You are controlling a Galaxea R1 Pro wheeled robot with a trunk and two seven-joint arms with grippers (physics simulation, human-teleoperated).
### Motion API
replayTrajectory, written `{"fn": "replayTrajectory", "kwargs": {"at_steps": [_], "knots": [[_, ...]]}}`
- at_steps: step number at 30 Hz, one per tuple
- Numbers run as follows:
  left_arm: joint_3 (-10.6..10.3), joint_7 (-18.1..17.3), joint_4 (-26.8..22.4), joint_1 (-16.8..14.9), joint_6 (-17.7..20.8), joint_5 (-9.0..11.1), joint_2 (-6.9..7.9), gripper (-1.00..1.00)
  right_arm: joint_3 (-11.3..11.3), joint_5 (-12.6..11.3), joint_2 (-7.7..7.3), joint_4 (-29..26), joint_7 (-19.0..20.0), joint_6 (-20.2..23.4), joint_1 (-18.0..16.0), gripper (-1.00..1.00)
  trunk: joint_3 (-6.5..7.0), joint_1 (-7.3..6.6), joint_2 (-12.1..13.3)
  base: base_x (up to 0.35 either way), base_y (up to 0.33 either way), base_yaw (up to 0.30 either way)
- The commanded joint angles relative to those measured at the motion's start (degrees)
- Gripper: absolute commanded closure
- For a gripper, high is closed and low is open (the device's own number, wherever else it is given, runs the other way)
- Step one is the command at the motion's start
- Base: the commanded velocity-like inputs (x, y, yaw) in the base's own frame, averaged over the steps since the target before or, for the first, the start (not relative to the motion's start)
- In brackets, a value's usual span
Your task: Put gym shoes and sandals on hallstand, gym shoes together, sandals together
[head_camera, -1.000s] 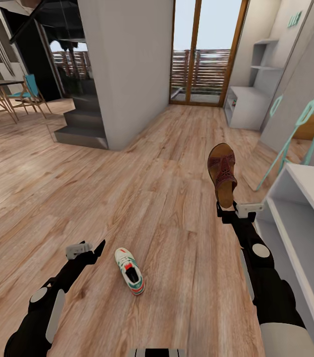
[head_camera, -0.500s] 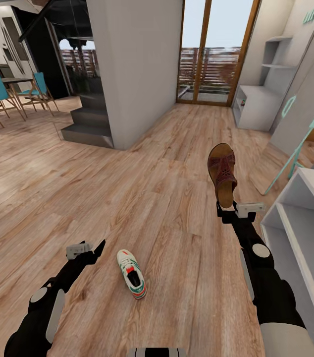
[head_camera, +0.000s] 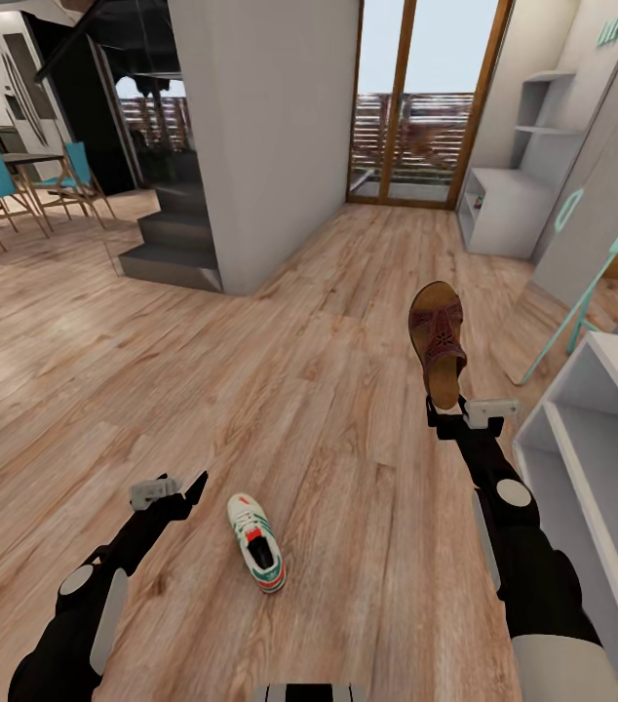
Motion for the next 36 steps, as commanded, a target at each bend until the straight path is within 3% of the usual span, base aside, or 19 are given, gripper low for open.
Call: {"fn": "replayTrajectory", "kwargs": {"at_steps": [1,26,36], "knots": [[0.17,-0.42,0.0,-0.04,0.16,0.36,-0.06,-1.0,-0.19,0.31,0.07,-0.1,0.46,0.31,-0.03,1.0,-0.05,0.01,-0.02,0.194,-0.146,0.0],[0.17,-0.42,0.0,-0.04,0.16,0.36,-0.07,-1.0,-0.19,0.31,0.08,-0.1,0.46,0.31,-0.02,1.0,-0.05,0.01,-0.02,0.058,-0.076,0.033],[0.17,-0.27,1.13,-0.04,0.08,0.28,-0.91,-1.0,-0.19,0.31,0.08,-0.1,0.46,0.31,0.0,1.0,-0.05,0.01,-0.02,0.0,-0.029,0.0]]}}
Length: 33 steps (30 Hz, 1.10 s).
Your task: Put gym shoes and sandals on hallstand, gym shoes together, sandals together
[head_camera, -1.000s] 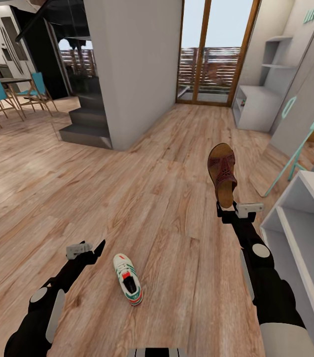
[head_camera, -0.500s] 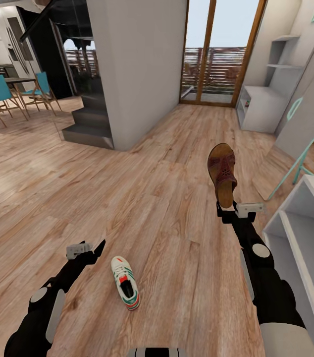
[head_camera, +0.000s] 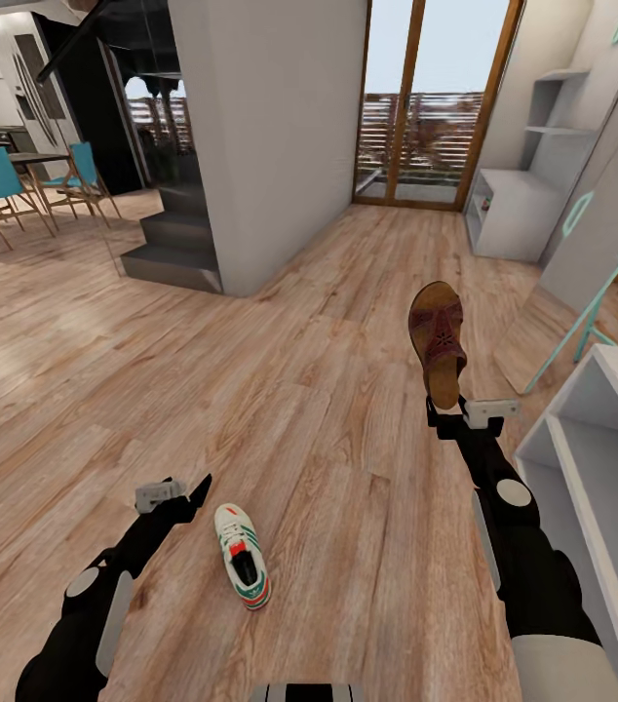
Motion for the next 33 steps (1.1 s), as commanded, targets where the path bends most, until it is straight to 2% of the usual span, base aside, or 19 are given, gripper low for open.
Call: {"fn": "replayTrajectory", "kwargs": {"at_steps": [1,3,4,5,7,9,13,20,29,33], "knots": [[0.17,-0.4,0.06,-0.04,0.15,0.37,-0.06,-1.0,-0.19,0.32,0.06,-0.11,0.48,0.32,-0.04,1.0,-0.04,-0.01,-0.02,0.0,-0.001,0.0],[0.03,1.08,2.75,-0.04,-2.23,0.18,-0.25,-1.0,-0.14,0.32,-0.01,-0.15,0.47,0.38,-0.05,1.0,-0.04,-0.01,-0.02,0.0,0.0,0.0],[-0.03,2.96,3.42,-0.04,-3.79,0.14,-0.3,-1.0,-0.12,0.32,-0.01,-0.22,0.47,0.41,-0.06,1.0,-0.04,-0.01,-0.02,0.0,0.0,0.0],[-0.26,10.45,5.94,-0.04,-5.58,0.14,-0.39,-1.0,0.08,0.26,-0.01,-0.29,0.48,5.23,-0.06,1.0,-0.04,-0.01,-0.02,0.0,0.0,0.0],[-0.31,11.68,7.42,-0.04,-5.73,0.07,-0.39,-1.0,0.27,0.24,0.0,-0.29,0.53,10.37,-0.06,1.0,-0.04,-0.01,-0.02,0.0,0.0,0.0],[-0.37,12.19,8.19,-0.04,-5.79,0.04,-0.41,-1.0,0.71,0.23,0.0,-0.36,0.55,13.93,-0.06,1.0,-0.04,-0.01,-0.02,0.0,0.0,0.0],[-0.43,12.49,8.63,-0.04,-5.82,0.16,-0.99,-1.0,1.18,0.2,-0.01,-4.67,0.6,16.13,-0.06,1.0,-0.04,-0.01,-0.02,0.0,0.0,0.0],[-0.44,12.78,8.74,-0.06,-5.83,0.19,-1.53,-1.0,2.33,0.22,-0.01,-6.92,0.59,16.87,-0.06,1.0,-0.04,-0.01,-0.02,0.0,0.0,0.0],[-0.41,12.76,8.67,-0.04,-5.83,0.27,-1.6,-1.0,2.51,0.23,-0.01,-7.05,0.6,16.93,-0.06,1.0,-0.11,-0.01,-0.02,0.0,0.0,0.0],[-0.44,12.72,8.66,-0.05,-5.78,0.36,-2.3,-1.0,2.52,0.22,-0.01,-7.05,0.57,16.93,-0.06,1.0,-0.96,0.65,-1.22,0.0,0.0,0.0]]}}
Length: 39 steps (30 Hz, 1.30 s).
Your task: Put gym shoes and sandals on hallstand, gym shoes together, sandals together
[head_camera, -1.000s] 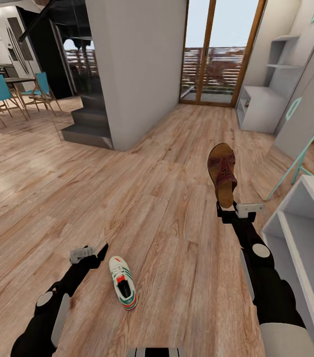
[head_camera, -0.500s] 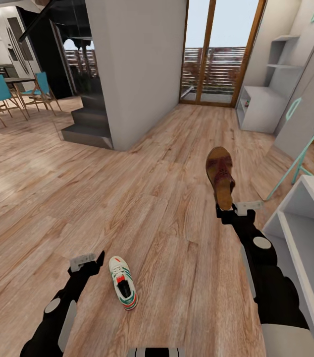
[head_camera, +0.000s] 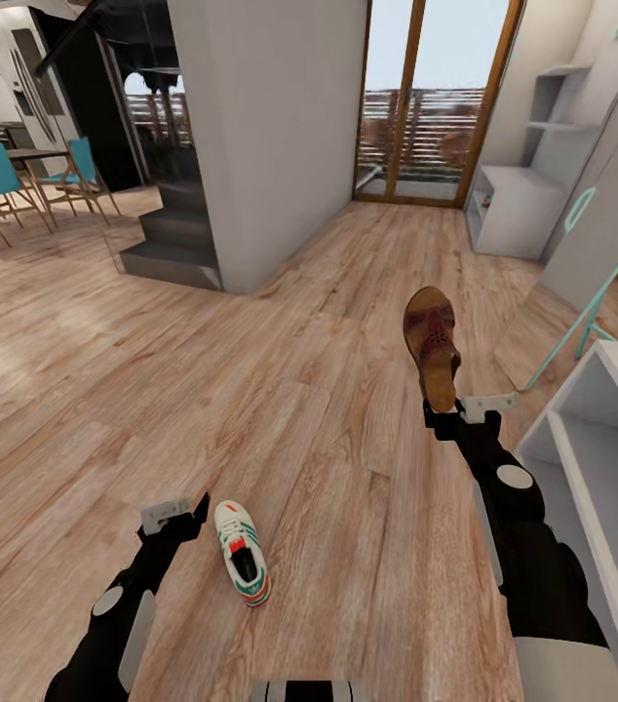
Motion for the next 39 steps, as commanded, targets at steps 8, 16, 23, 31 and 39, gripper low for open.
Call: {"fn": "replayTrajectory", "kwargs": {"at_steps": [8,16,23,31,39], "knots": [[0.3,-0.54,0.09,-0.04,0.04,0.62,-0.65,-1.0,-0.15,0.38,0.07,-0.1,0.52,0.32,-0.04,1.0,-1.36,0.09,-0.09,0.0,0.0,0.0],[0.31,-0.52,0.19,-0.04,0.08,3.39,-0.6,-1.0,-0.15,0.38,0.07,-0.11,0.54,0.32,-0.04,1.0,-1.77,0.09,-0.09,0.0,0.0,-0.098],[0.31,-0.51,0.2,-0.04,0.08,3.95,-0.57,-1.0,-0.15,0.38,0.07,-0.12,0.55,0.32,-0.04,1.0,-1.94,0.09,-0.09,0.0,0.0,-0.063],[0.31,-0.5,0.2,-0.04,0.08,3.98,-0.57,-1.0,-0.15,0.39,0.07,-0.12,0.56,0.32,-0.04,1.0,-3.07,0.17,-0.13,0.0,0.0,-0.006],[0.31,-0.47,0.2,-0.04,0.08,3.98,-0.57,-1.0,-0.15,0.39,0.07,-0.19,0.55,0.32,-0.04,1.0,-5.57,0.38,-0.24,0.0,0.0,-0.069]]}}
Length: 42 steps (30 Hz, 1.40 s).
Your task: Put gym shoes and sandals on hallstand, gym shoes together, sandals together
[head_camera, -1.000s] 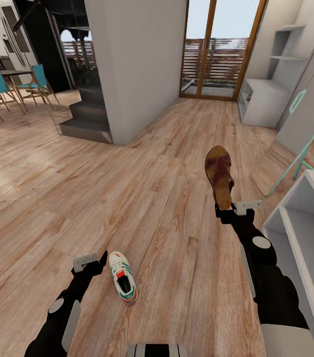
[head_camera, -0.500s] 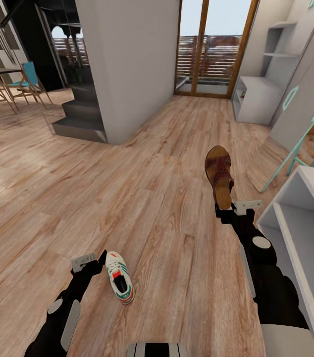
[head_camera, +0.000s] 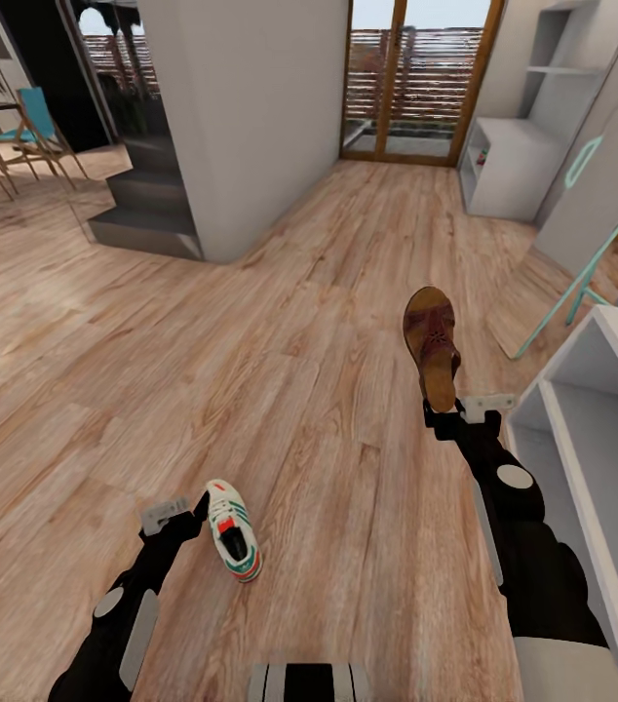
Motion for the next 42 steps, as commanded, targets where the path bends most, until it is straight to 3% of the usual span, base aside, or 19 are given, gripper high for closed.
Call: {"fn": "replayTrajectory", "kwargs": {"at_steps": [1,20,26,29,33,35,39,42], "knots": [[0.21,-0.54,0.02,-0.04,0.05,0.48,-0.06,-1.0,-0.16,0.39,0.07,-0.1,0.53,0.32,-0.04,1.0,-0.36,0.01,-0.03,0.0,0.0,-0.089],[0.21,-0.5,0.24,-0.04,0.05,0.57,-0.06,-1.0,-0.16,0.39,0.07,-0.11,0.5,0.32,-0.04,1.0,-5.74,0.5,-0.29,0.0,0.0,-0.087],[0.37,-0.5,3.86,-0.04,-0.03,0.71,-0.06,-1.0,-0.16,0.39,0.07,-0.11,0.49,0.32,-0.04,1.0,-7.6,0.65,-0.37,0.0,0.0,0.0],[0.35,-0.5,4.39,-0.04,-0.03,2.16,-0.06,-1.0,-0.16,0.39,0.07,-0.11,0.51,0.32,-0.04,1.0,-8.41,0.73,-0.41,0.0,0.0,0.0],[0.25,-0.5,4.56,-0.04,-0.02,6.66,-0.06,-1.0,-0.16,0.39,0.07,-0.11,0.5,0.32,-0.04,1.0,-8.46,0.73,-0.41,0.0,0.0,0.0],[0.23,-0.5,4.58,-0.04,0.01,7.93,-0.06,-1.0,-0.16,0.39,0.07,-0.11,0.51,0.32,-0.04,1.0,-8.47,0.73,-0.41,0.0,0.0,0.0],[0.15,-0.5,4.59,-0.07,0.01,8.65,-0.06,-1.0,-0.16,0.39,0.07,-0.11,0.5,0.32,-0.04,1.0,-8.55,0.73,-0.41,0.0,0.0,0.0],[0.1,-0.5,4.59,-0.11,0.05,8.79,-0.11,-1.0,-0.16,0.39,0.07,-0.11,0.49,0.32,-0.04,1.0,-9.43,0.81,-0.45,0.0,0.0,0.0]]}}
